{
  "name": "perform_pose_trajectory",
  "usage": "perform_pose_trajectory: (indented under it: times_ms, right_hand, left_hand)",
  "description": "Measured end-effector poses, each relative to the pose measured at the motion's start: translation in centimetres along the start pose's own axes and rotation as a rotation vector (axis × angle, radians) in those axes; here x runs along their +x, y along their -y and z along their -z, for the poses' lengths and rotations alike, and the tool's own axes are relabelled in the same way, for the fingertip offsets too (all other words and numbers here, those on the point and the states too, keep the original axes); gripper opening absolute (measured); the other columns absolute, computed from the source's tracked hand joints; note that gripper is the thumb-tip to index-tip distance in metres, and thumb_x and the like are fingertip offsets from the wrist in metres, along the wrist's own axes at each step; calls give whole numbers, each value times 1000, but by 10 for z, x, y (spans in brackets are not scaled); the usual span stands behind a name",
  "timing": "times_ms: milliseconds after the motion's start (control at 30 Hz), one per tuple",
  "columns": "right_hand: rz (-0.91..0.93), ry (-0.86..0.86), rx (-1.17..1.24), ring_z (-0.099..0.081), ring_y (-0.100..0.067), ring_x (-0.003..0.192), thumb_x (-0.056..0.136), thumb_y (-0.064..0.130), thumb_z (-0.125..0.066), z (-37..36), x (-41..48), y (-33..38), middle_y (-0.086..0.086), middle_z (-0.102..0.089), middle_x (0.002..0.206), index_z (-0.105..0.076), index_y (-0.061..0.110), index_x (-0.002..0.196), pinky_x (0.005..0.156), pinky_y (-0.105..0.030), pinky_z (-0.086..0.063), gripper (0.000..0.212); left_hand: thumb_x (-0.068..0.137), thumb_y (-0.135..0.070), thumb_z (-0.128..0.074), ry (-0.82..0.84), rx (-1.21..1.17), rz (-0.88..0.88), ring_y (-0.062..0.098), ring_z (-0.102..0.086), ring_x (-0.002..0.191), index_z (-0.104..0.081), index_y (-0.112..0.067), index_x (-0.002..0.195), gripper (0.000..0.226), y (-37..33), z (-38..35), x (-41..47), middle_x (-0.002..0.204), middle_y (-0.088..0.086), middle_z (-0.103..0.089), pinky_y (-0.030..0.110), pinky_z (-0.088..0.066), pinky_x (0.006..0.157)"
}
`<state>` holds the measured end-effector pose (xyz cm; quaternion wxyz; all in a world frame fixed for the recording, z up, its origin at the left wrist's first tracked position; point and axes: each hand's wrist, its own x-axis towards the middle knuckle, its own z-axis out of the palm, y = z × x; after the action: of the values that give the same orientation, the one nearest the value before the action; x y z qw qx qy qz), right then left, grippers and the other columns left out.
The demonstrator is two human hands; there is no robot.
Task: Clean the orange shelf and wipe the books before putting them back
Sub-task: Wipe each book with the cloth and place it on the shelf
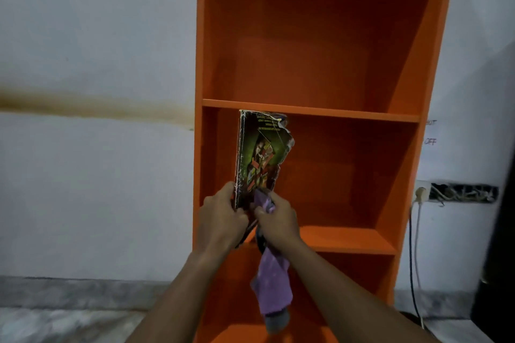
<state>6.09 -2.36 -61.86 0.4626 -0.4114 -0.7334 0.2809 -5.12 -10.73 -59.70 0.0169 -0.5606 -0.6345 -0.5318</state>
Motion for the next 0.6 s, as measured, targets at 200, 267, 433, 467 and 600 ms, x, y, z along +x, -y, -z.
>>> perform_pose_trajectory:
  times_ms: [200, 267, 433, 467, 600]
  right_hand:
    - [-19, 54, 165, -73, -18, 89, 92, 36, -73, -49, 52, -24, 6, -77, 103, -71, 31, 123, 78, -46, -61, 31]
    - [-28, 63, 147, -73, -20, 83, 91, 36, -74, -62, 63, -32, 5, -78, 94, -74, 28, 116, 73, -44, -59, 27]
    - [-72, 41, 63, -45, -15, 49, 86, 45, -75, -91, 79, -56, 5, -55, 55, -61, 19, 63, 53, -35, -36, 38]
    - [-83, 25, 54, -41, -14, 48, 87, 44, -75, -94, 81, -58, 5, -50, 51, -54, 20, 56, 53, -34, -32, 44]
    - [-51, 13, 51, -47, -13, 50, 75, 65, -68, -97, 83, -62, -6, -59, 56, -59, 14, 63, 52, -42, -41, 53]
  left_hand:
    - [95, -8, -60, -164, 37, 38, 16, -62, 80, -56, -18, 109, 17, 34, -17, 28, 98, -1, -70, 26, -53, 74]
    - [97, -9, -58, -168, 48, 58, 23, -67, 89, -56, -15, 118, 22, 45, -23, 33, 107, 5, -71, 30, -55, 78]
    - [99, -13, -56, -205, 91, 144, 32, -68, 95, -57, -13, 124, 25, 68, -36, 42, 108, 13, -71, 37, -54, 81]
    - [99, -14, -57, -210, 108, 152, 31, -68, 95, -59, -13, 123, 25, 70, -38, 43, 108, 12, -71, 38, -54, 82]
    - [99, -18, -56, -207, 134, 184, 29, -67, 92, -63, -13, 118, 20, 72, -44, 42, 105, 9, -72, 38, -52, 81]
